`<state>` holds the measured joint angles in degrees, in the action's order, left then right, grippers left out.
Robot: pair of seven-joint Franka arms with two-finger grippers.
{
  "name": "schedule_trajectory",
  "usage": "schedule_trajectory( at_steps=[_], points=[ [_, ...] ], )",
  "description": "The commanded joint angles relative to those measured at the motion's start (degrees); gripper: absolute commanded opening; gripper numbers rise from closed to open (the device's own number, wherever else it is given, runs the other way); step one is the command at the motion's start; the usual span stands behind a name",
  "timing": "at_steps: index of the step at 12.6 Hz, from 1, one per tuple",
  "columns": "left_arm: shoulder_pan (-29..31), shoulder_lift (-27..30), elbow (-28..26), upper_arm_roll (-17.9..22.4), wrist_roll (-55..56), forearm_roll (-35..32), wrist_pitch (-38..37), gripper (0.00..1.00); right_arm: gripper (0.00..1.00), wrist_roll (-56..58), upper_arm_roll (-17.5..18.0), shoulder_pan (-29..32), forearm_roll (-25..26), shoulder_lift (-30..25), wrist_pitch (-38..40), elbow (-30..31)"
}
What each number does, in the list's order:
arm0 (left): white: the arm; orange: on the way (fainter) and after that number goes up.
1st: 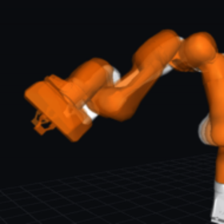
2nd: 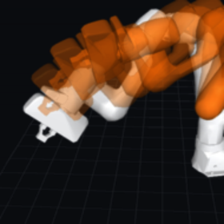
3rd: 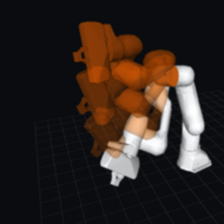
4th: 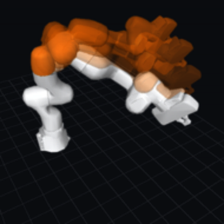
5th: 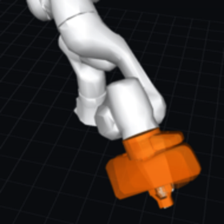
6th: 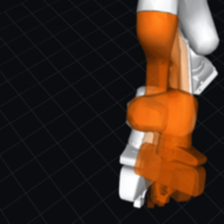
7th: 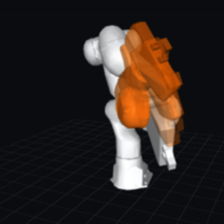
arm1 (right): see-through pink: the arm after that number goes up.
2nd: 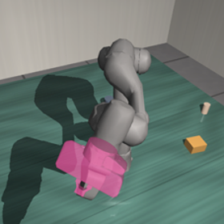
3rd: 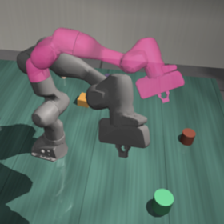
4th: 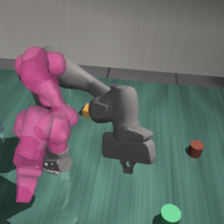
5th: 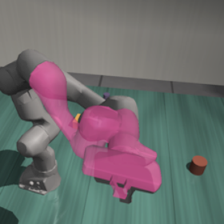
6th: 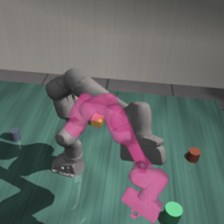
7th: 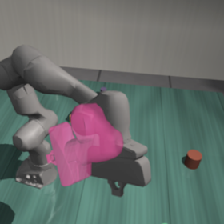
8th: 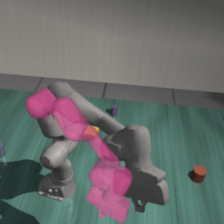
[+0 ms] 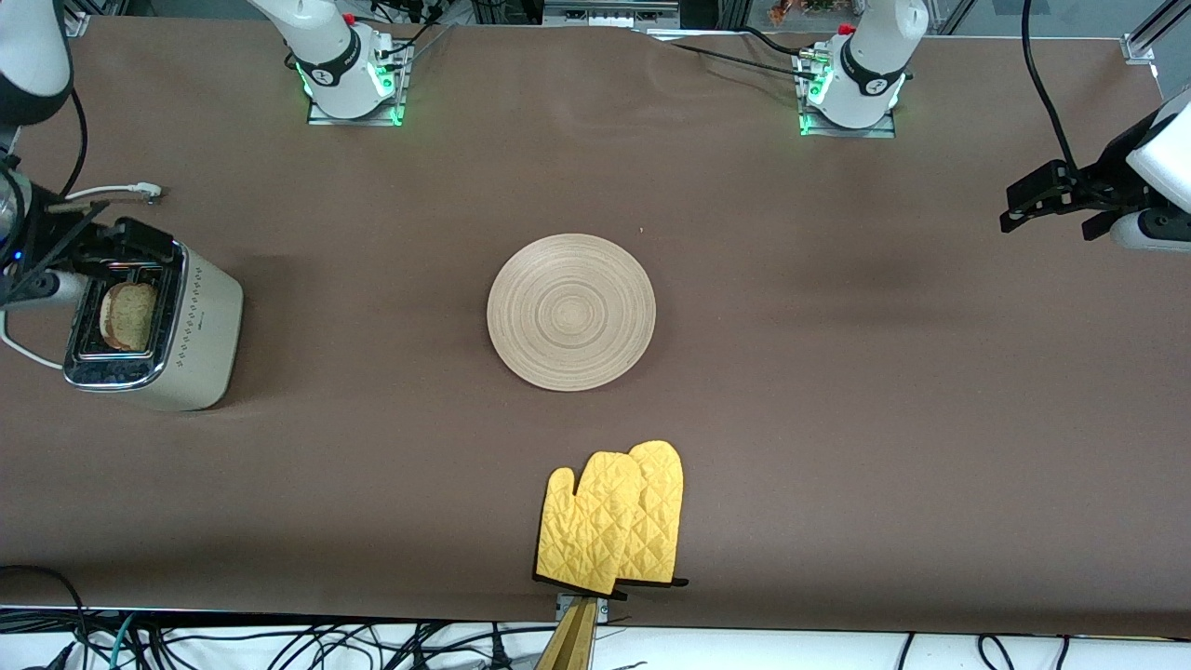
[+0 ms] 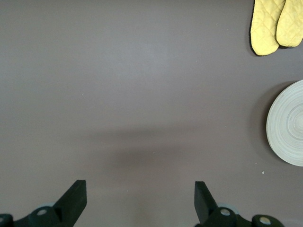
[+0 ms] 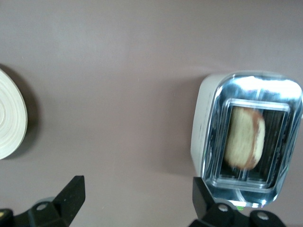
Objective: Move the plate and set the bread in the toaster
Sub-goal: 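Open the right gripper and raise it away from the toaster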
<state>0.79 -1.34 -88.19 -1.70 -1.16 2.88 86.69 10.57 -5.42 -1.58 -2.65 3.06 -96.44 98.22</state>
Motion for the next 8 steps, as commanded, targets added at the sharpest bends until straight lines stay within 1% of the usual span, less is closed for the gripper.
schedule_trajectory(
  at_steps=[1, 2, 4, 8],
  points=[
    [-0.18, -0.33, 1.53, -0.06, 0.20, -0.95, -1.26, 1.00, 1.00, -2.13, 2.44, 1.75, 2.99, -4.46, 0.02, 2.79],
    [-0.01, -0.33, 1.44, -0.06, 0.11, -0.95, -1.26, 1.00, 1.00, -1.96, 2.52, 1.76, 2.74, -4.64, 1.41, 0.94],
    [-0.26, -0.24, 1.53, -0.15, 0.28, -0.95, -1.26, 1.00, 1.00, -1.95, 2.61, 1.76, 2.47, -4.29, 3.79, 0.22],
    [-0.27, -0.33, 1.53, -0.41, 0.46, -0.95, -1.26, 1.00, 1.00, -2.04, 2.61, 2.11, 2.47, -3.67, 3.27, -0.39]
  ],
)
